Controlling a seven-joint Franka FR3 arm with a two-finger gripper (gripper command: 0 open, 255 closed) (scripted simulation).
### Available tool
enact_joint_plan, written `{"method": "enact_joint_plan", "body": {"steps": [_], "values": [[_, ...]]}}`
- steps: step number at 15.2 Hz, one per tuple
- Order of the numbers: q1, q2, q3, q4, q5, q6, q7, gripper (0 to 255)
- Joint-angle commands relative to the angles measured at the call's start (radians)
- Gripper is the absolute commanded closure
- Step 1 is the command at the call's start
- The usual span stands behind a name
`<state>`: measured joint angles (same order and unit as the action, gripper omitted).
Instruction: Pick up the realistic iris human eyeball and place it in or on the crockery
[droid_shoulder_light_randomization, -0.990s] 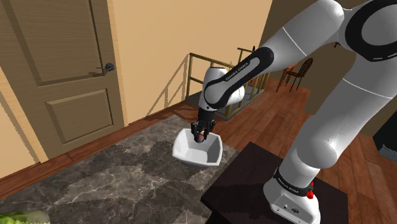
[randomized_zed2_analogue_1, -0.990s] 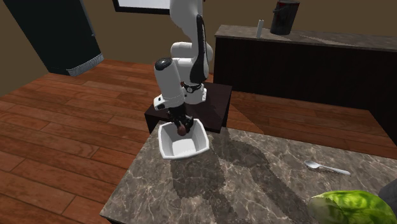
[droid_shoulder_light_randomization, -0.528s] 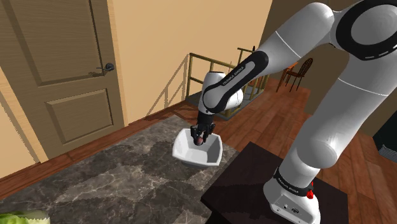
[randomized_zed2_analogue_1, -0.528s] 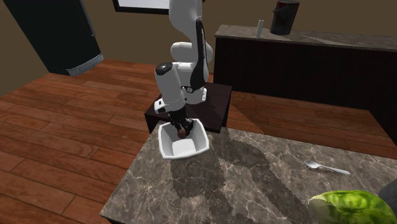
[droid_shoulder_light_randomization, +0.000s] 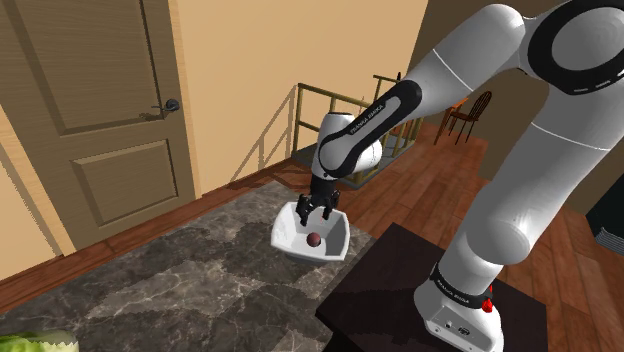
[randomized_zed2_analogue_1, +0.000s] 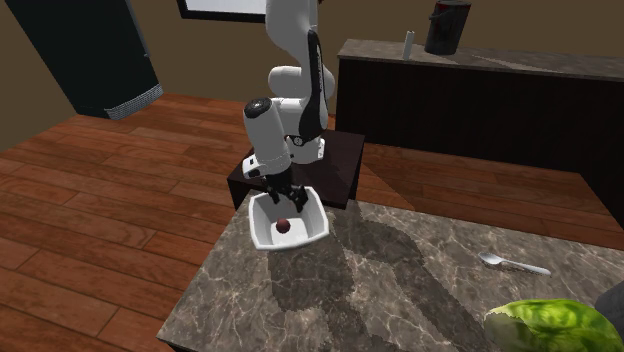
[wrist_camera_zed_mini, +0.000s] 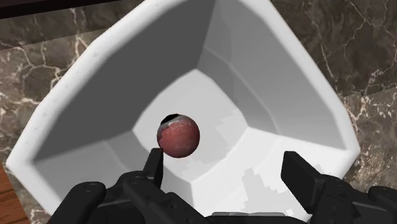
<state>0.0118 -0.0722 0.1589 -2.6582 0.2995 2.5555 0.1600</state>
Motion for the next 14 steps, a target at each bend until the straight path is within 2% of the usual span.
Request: {"method": "enact_joint_plan", "body": {"steps": [1,2,6,14], "values": [[0.000,0.000,0.000,0.000,0.000,0.000,0.000,0],[0.000,0.000,0.000,0.000,0.000,0.000,0.000,0],[-0.016,-0.122,-0.015,0.030,-0.031,-0.154,0.017,0],[-0.016,-0.122,-0.015,0.030,-0.031,-0.154,0.017,0]]}}
